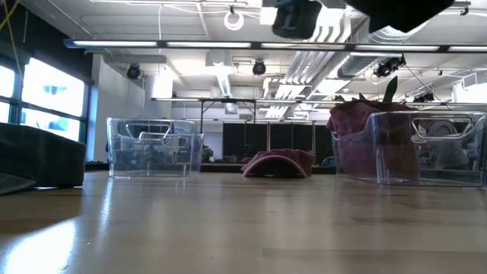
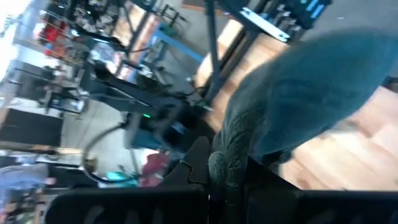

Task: Pick & Place hat
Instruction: Put the right green cap into the left transparent bin

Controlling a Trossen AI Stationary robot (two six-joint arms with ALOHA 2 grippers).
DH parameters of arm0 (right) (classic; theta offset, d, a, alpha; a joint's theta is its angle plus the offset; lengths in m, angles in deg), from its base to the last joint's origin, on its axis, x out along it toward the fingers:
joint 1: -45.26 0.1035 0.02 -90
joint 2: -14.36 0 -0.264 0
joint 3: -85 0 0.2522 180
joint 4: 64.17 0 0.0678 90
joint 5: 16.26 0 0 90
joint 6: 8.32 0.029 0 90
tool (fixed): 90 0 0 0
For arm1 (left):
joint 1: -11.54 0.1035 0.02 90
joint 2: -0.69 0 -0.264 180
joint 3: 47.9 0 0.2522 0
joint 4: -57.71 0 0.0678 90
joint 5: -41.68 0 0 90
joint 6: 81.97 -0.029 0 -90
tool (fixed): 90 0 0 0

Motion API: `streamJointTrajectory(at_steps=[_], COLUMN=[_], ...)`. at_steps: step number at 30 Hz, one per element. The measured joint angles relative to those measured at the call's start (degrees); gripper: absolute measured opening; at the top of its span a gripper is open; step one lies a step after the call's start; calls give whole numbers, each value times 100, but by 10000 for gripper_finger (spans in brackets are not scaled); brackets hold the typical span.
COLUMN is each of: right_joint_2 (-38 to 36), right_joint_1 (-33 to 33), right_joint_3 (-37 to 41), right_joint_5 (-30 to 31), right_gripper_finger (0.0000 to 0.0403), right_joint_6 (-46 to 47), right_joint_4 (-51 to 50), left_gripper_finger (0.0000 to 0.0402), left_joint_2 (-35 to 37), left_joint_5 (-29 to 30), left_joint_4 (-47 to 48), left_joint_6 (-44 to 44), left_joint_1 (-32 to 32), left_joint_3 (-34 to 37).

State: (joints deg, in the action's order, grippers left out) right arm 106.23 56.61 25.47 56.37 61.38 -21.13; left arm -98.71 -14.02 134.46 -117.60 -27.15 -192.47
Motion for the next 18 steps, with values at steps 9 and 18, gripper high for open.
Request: streamJointTrajectory(at_steps=[9,18], right_joint_2=[458,453], right_joint_1=[7,94], right_joint_3=[-50,41], right_joint_5=[-414,-305], right_gripper_finger=[291,291], right_joint_6=[490,786], right_joint_4=[96,1389], left_gripper_finger=[9,9], left_joint_2=[0,0], left_joint_5=[379,424], left_joint_4=[-115,-118], left_joint_6=[-93,-193], left_joint_1=[2,2], left_joint_3=[2,2])
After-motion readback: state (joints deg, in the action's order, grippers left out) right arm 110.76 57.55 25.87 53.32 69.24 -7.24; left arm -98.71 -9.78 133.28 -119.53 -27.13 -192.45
